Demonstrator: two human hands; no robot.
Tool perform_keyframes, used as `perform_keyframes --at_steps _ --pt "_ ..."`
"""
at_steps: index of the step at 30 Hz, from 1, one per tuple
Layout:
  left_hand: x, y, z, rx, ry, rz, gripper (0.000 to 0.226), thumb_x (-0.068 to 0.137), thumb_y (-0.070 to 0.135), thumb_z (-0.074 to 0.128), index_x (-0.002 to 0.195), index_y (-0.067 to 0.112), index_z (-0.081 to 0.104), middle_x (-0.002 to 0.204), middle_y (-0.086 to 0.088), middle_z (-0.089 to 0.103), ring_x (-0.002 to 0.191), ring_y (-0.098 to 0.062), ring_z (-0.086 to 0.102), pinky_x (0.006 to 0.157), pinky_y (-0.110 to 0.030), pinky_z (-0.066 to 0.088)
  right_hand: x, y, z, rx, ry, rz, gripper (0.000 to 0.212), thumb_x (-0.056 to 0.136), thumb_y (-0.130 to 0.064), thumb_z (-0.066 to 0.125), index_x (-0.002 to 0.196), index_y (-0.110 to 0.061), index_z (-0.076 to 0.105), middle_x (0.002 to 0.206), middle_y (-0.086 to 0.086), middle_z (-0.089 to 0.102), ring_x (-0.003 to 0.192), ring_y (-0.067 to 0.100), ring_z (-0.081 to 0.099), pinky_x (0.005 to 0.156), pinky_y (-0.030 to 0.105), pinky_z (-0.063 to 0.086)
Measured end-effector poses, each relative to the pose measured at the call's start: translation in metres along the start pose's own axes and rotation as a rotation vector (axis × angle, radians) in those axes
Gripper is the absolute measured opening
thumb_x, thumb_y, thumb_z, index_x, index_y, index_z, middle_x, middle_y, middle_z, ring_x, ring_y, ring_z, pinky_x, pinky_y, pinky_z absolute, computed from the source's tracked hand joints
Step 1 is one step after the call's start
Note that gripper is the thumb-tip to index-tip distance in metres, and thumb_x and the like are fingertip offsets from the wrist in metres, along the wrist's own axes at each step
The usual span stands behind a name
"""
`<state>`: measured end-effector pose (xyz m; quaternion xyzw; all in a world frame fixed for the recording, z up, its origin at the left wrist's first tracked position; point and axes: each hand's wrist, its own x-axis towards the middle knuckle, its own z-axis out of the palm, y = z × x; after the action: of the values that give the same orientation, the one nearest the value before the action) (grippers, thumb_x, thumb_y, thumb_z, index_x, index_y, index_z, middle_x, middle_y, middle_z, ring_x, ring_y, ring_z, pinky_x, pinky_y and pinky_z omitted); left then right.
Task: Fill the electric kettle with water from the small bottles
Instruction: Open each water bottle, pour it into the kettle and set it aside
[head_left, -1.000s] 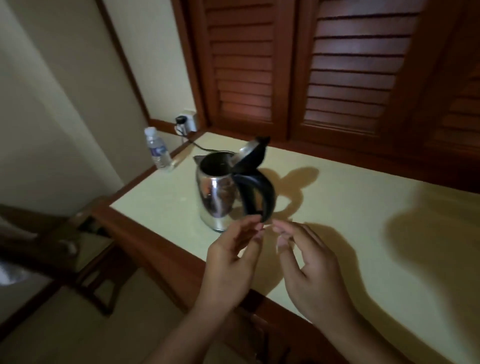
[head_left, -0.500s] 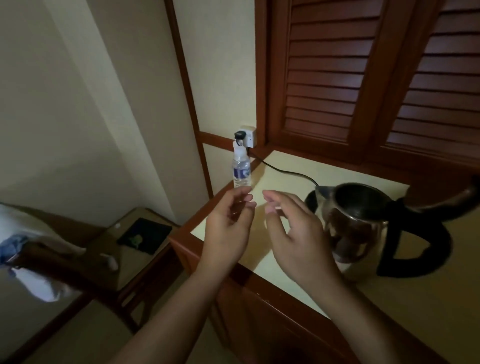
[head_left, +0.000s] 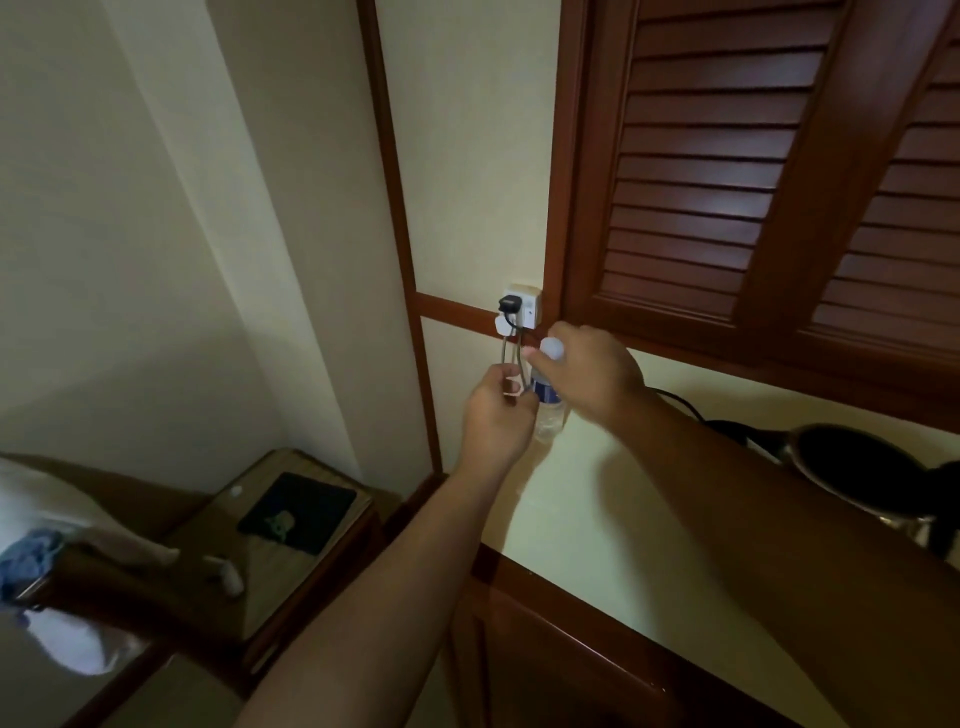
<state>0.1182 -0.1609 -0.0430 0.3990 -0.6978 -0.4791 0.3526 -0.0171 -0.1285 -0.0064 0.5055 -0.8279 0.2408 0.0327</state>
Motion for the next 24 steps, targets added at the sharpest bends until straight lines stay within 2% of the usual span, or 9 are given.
perform_keyframes --at_steps 2,5,7,9,12,14,19,22,24 --pt "0.001 -0.002 0.001 0.029 -0.026 0.004 0.03 0.099 0.02 0.069 0.126 0.025 0.057 0.097 0.019 0.059 0.101 -0.016 0.066 0.096 -0.039 0.059 -0.001 0.001 -0.002 0.006 0.019 -0.012 0.043 0.094 -0.056 0.056 0.107 -0.016 0.063 0.098 0.012 0.069 0.092 0.033 0.065 0.071 0.035 0.051" --pt "-0.001 -0.006 0.002 0.05 -0.088 0.028 0.06 0.095 0.028 0.076 0.148 0.019 0.049 0.124 0.005 0.063 0.116 -0.016 0.063 0.098 -0.033 0.056 -0.007 -0.002 -0.012 -0.007 0.064 -0.015 0.039 0.092 -0.052 0.06 0.103 -0.014 0.062 0.093 0.012 0.068 0.089 0.032 0.064 0.071 0.038 0.055" --pt "-0.005 -0.005 0.004 0.035 -0.125 0.072 0.069 0.092 0.03 0.08 0.151 0.02 0.045 0.134 0.005 0.058 0.119 -0.01 0.061 0.098 -0.027 0.053 -0.012 -0.005 -0.026 0.026 0.122 -0.045 0.036 0.09 -0.051 0.062 0.098 -0.016 0.06 0.087 0.01 0.067 0.083 0.03 0.064 0.064 0.032 0.05" --pt "-0.011 0.003 0.007 0.0 -0.159 0.143 0.066 0.09 0.032 0.082 0.147 0.025 0.048 0.129 0.013 0.06 0.108 0.003 0.061 0.092 -0.02 0.052 -0.018 -0.01 -0.044 0.054 0.175 -0.099 0.034 0.088 -0.054 0.062 0.091 -0.02 0.058 0.08 0.006 0.065 0.075 0.026 0.062 0.058 0.028 0.042" --pt "-0.018 0.019 0.015 -0.101 -0.107 0.203 0.054 0.086 0.041 0.083 0.131 0.034 0.055 0.115 0.012 0.073 0.101 -0.005 0.071 0.091 -0.037 0.061 -0.026 -0.021 -0.08 0.023 0.211 -0.167 0.037 0.087 -0.062 0.057 0.08 -0.026 0.051 0.07 -0.001 0.059 0.067 0.022 0.058 0.052 0.027 0.034" --pt "-0.025 0.035 0.015 -0.233 -0.096 0.213 0.051 0.086 0.039 0.085 0.129 0.032 0.059 0.111 0.008 0.076 0.099 -0.008 0.074 0.087 -0.035 0.061 -0.031 -0.028 -0.105 -0.078 0.255 -0.204 0.046 0.086 -0.069 0.049 0.072 -0.025 0.048 0.063 -0.003 0.056 0.062 0.021 0.056 0.052 0.028 0.032" --pt "-0.053 0.065 0.007 -0.425 -0.282 0.323 0.03 0.089 0.022 0.085 0.115 0.02 0.069 0.092 0.001 0.075 0.081 -0.018 0.071 0.075 -0.036 0.059 -0.054 -0.031 -0.163 -0.317 0.241 -0.28 0.068 0.092 -0.069 0.038 0.054 -0.014 0.05 0.046 -0.002 0.045 0.047 0.017 0.045 0.049 0.028 0.028" --pt "-0.065 0.073 0.006 -0.532 -0.459 0.32 0.02 0.086 0.02 0.084 0.099 0.017 0.07 0.079 -0.007 0.068 0.066 -0.026 0.065 0.063 -0.037 0.057 -0.068 -0.025 -0.179 -0.176 0.213 -0.356 0.069 0.09 -0.063 0.046 0.047 -0.009 0.041 0.04 0.001 0.033 0.041 0.02 0.033 0.045 0.032 0.025" --pt "-0.069 0.072 0.007 -0.662 -0.617 0.283 0.037 0.077 0.029 0.088 0.099 0.008 0.067 0.075 -0.014 0.064 0.057 -0.027 0.063 0.057 -0.035 0.055 -0.077 -0.023 -0.186 -0.042 0.196 -0.426 0.068 0.087 -0.061 0.048 0.044 -0.01 0.036 0.039 -0.001 0.029 0.039 0.019 0.029 0.045 0.033 0.025"
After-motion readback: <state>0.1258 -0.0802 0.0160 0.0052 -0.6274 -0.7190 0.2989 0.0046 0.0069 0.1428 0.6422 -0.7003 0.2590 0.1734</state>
